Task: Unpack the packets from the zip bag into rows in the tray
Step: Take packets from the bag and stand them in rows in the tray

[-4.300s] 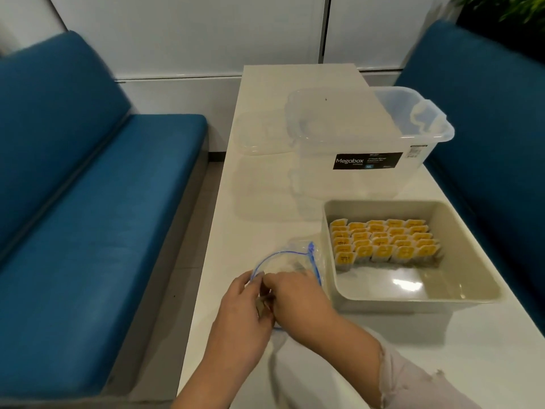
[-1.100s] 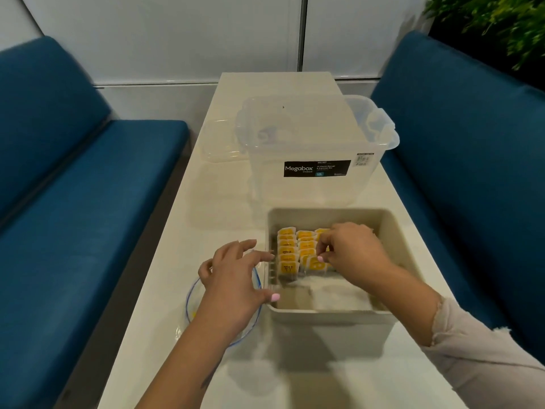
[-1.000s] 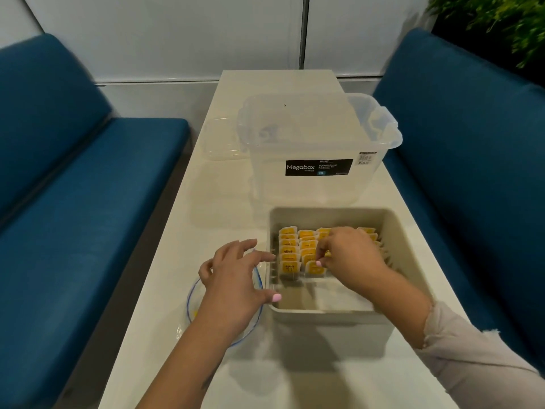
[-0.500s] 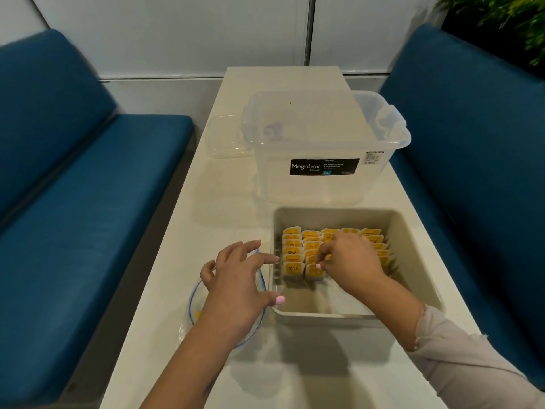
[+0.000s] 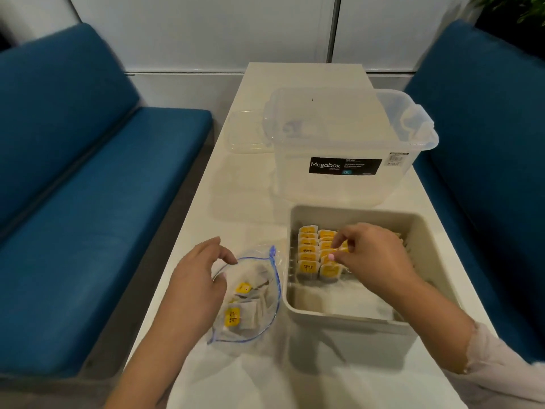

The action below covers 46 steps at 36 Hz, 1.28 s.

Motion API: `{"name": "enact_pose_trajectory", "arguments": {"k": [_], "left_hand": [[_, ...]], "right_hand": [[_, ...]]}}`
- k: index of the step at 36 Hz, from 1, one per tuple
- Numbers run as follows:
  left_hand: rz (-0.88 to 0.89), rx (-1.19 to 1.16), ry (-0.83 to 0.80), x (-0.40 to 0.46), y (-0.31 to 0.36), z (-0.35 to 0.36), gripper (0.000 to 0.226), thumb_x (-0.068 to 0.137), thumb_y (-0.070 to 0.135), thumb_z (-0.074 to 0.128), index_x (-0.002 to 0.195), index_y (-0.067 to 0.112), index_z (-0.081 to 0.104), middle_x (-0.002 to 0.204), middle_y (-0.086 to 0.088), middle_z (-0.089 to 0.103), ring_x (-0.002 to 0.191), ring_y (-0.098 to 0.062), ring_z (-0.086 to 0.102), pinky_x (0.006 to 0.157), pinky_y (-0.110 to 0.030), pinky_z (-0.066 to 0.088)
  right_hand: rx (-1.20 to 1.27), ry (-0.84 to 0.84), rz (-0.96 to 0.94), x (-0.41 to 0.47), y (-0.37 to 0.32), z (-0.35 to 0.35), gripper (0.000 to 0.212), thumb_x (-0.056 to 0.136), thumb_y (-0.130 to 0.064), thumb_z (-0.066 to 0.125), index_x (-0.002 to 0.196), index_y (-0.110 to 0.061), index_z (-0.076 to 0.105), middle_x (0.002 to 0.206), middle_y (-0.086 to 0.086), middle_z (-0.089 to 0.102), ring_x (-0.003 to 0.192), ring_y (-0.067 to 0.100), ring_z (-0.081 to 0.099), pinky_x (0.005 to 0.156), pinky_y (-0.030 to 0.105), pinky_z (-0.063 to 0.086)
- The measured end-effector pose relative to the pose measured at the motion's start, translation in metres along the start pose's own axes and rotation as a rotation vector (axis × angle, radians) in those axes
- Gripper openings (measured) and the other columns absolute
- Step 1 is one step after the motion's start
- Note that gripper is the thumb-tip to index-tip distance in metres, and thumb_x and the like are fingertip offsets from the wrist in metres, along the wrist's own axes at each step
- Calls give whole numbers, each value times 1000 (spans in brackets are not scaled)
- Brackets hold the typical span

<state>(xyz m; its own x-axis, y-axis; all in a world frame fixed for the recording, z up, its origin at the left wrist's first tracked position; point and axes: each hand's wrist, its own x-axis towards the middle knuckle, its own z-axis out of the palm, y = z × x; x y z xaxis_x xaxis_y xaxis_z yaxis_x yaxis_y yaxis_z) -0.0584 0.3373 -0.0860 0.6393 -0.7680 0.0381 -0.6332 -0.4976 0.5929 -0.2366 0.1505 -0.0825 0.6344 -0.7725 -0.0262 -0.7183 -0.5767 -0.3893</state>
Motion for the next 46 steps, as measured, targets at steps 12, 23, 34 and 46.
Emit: {"name": "enact_pose_trajectory", "arguments": {"k": [12, 23, 34, 46], "left_hand": [[-132, 36, -123, -25, -20, 7, 56, 83, 7, 60, 132, 32, 48, 148, 16, 33, 131, -1, 37, 93, -1, 17], [-133, 24, -109, -28, -23, 13, 61, 84, -1, 55, 137, 26, 43, 147, 13, 33, 132, -1, 35, 96, 1, 12], [-149, 6, -117, -30, -24, 10, 64, 81, -6, 54, 137, 24, 44, 147, 12, 35, 131, -4, 38, 104, -7, 21], [-150, 4, -126, -30, -27, 12, 62, 83, -2, 56, 138, 23, 44, 147, 12, 34, 131, -3, 37, 99, -2, 16]], "right_hand": [[-177, -256, -546, -7, -101, 50, 20, 91, -29, 56, 108, -29, 67, 103, -3, 70, 101, 20, 60, 83, 30, 35], [-509, -370, -639, -13, -135, 105, 20, 93, -22, 48, 108, -13, 58, 110, 10, 58, 105, 29, 52, 83, 37, 32], [-382, -313, -662, -14, -133, 108, 20, 89, -16, 49, 105, -11, 59, 105, 11, 56, 99, 30, 51, 76, 36, 25], [-345, -349, -542, -14, -128, 116, 39, 88, -19, 54, 124, -8, 44, 109, 14, 58, 103, 31, 51, 85, 39, 35]]}}
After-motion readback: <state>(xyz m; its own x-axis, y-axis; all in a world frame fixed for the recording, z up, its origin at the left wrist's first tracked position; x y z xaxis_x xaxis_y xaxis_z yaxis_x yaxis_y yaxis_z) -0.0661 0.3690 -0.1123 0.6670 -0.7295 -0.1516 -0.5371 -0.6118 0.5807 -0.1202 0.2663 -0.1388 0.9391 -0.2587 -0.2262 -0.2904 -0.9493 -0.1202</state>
